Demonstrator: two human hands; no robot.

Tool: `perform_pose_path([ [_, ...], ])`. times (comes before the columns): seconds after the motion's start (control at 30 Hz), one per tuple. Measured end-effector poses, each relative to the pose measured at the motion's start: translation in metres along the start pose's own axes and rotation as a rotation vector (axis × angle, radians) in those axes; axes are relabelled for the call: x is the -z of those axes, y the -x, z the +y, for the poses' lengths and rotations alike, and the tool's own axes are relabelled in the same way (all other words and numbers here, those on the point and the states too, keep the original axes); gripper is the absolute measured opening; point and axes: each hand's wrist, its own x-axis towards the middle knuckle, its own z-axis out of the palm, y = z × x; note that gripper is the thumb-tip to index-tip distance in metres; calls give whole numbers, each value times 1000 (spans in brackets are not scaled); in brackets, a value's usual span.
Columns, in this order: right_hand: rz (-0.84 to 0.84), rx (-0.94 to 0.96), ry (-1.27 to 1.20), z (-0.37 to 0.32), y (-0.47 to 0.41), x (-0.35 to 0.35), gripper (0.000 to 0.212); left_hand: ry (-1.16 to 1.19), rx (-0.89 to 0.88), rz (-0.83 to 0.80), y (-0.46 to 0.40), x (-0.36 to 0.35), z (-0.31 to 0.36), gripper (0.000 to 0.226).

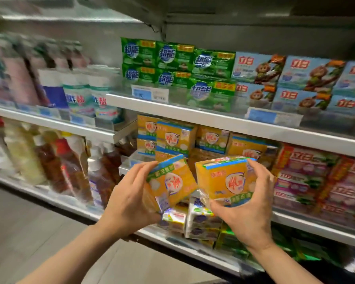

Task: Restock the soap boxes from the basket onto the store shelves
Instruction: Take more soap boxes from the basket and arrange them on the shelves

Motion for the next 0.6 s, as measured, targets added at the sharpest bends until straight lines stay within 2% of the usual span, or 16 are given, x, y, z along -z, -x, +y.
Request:
perform_pose_path([
  [0.13,25,14,17,-6,-4,-25,110,95,261,77,-7,5,-24,102],
  [0.3,-25,2,-23,-15,9,-61,111,179,579,258,-20,24,-48,105],
  [0.4,-68,-41,-25,-18,26,-79,108,121,689,295,-18,30,-71,95],
  [0.6,-145,-56,-52,-33,42,-121,110,125,827,343,-14,34,-92,96],
])
